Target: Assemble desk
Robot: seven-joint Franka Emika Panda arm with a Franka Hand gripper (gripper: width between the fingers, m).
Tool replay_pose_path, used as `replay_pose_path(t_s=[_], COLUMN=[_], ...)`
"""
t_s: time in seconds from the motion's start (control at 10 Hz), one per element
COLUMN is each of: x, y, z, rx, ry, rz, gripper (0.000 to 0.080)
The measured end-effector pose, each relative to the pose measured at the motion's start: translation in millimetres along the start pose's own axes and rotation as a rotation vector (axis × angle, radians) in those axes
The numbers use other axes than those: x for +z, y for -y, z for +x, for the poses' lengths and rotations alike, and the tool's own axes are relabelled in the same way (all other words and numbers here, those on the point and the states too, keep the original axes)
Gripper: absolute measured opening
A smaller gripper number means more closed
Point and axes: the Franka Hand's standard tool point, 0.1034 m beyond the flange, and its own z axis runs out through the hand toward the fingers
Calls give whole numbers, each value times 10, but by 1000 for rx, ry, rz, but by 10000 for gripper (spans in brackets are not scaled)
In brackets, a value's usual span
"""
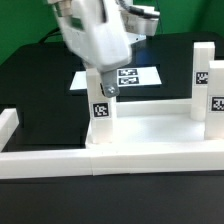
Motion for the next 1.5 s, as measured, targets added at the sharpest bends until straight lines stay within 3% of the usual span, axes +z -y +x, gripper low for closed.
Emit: replay_pose_path(t_s=[0.5, 0.6, 0.7, 0.8, 0.9, 1.0, 1.1, 1.2, 1.5], x=[0, -39, -52, -43, -46, -47, -52, -53, -59], y=[-7, 45, 113, 131, 117, 117, 108, 85, 96], z=[7, 23, -2, -28, -11, -10, 5, 26, 32], rx=[-360, -589, -792, -831, -802, -790, -779, -741, -407], ry=[-6, -26, -29, -23, -25, -26, -29, -31, -51], rz=[-15, -57, -81, -79, -79, -79, -80, -82, -74], gripper=[649, 649, 649, 649, 506, 506, 367, 295, 295])
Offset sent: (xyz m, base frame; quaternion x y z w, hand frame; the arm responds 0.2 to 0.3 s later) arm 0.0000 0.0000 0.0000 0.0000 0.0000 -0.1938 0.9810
